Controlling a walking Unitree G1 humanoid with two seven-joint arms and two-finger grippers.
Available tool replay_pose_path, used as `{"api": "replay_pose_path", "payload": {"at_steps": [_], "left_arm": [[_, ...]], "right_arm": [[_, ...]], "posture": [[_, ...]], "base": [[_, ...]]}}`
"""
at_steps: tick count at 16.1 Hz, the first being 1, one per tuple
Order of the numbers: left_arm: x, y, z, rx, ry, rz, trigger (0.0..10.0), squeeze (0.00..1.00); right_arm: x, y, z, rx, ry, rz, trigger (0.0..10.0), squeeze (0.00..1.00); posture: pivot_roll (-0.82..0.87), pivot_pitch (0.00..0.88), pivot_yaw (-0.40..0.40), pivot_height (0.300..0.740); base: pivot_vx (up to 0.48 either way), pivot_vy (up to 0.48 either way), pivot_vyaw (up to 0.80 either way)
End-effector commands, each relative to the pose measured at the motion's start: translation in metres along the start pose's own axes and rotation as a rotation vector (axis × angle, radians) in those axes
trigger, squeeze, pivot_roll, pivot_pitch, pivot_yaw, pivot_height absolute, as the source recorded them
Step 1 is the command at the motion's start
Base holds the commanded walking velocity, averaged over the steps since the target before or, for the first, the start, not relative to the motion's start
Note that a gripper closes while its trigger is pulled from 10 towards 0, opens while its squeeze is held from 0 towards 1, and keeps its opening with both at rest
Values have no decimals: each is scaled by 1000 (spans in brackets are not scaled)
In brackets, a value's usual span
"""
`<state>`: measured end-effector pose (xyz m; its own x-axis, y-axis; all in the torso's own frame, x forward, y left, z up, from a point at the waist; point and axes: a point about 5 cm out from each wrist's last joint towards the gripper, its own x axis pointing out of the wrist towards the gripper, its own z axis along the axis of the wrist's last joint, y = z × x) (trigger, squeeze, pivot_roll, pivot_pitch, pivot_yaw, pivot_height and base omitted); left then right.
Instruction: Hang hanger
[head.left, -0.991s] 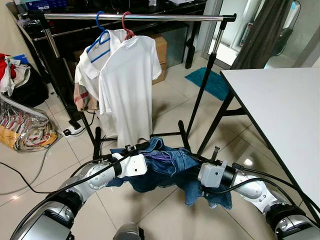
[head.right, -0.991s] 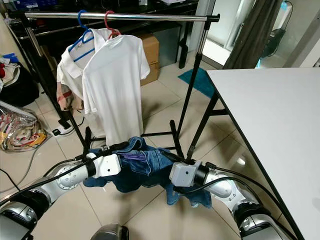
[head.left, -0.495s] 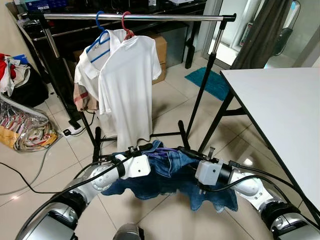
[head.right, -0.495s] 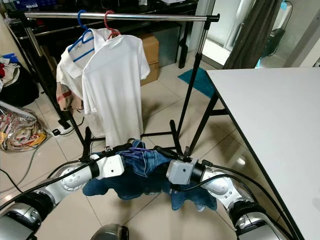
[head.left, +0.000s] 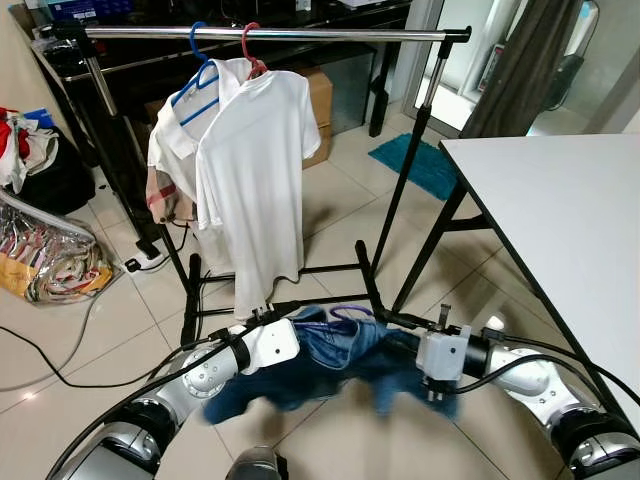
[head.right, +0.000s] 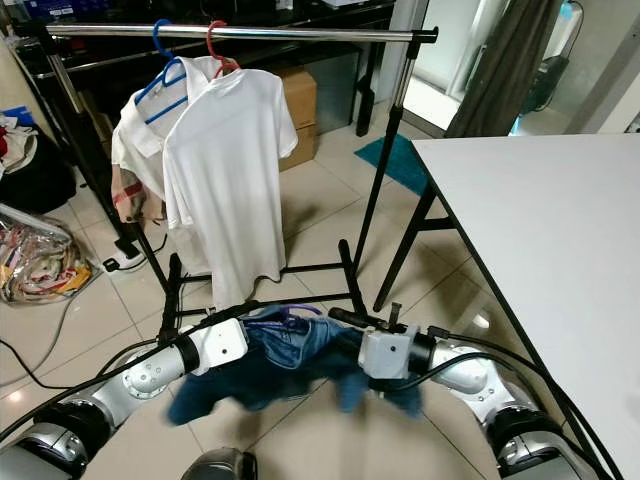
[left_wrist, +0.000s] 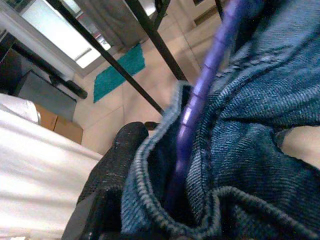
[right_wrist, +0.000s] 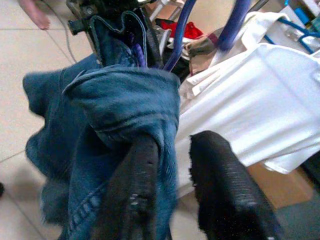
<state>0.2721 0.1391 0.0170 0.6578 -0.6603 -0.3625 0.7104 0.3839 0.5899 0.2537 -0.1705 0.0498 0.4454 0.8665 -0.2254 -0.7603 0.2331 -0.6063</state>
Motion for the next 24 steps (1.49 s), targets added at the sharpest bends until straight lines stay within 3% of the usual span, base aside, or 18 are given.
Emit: {"api": "replay_pose_path", "payload": {"at_steps": [1,2,3,4,7,9,11,16,24], "left_arm": [[0,-1,-1,-31,7,22,0,0],[-1,-2,-2,-43,12,25,0,0],[-1,-3,-4,-66,18,40,0,0],[-2,-3,-5,-81,20,51,0,0],[-5,0,-8,-181,20,140,0,0],[-5,2,-8,-222,13,189,0,0],[-6,3,-8,-243,13,221,0,0],[-7,5,-9,-265,12,257,0,0],[-8,5,-9,-252,16,272,0,0]], "right_arm": [[-2,-2,1,-3,-11,9,10000,1000],[-3,-2,1,9,-9,19,10000,1000],[-5,-2,0,33,-1,17,10000,592],[-6,-3,-1,53,1,4,10000,0],[-11,-17,-7,165,11,-187,10000,0],[-13,-26,-12,248,16,-365,10000,0],[-12,-28,-13,292,13,-460,10000,0],[-6,-18,-17,358,31,-512,10000,0],[-4,-17,-16,354,34,-505,10000,0]], "posture": [[258,1,-7,740],[258,1,-7,740],[264,2,-12,740],[264,2,-12,740],[265,4,-9,740],[266,5,-7,740],[265,4,-5,740],[269,8,-5,740],[268,13,-10,740]], "base": [[0,0,0],[0,0,0],[0,0,0],[0,0,0],[0,0,0],[0,0,0],[0,0,0],[0,0,0],[0,0,0]]}}
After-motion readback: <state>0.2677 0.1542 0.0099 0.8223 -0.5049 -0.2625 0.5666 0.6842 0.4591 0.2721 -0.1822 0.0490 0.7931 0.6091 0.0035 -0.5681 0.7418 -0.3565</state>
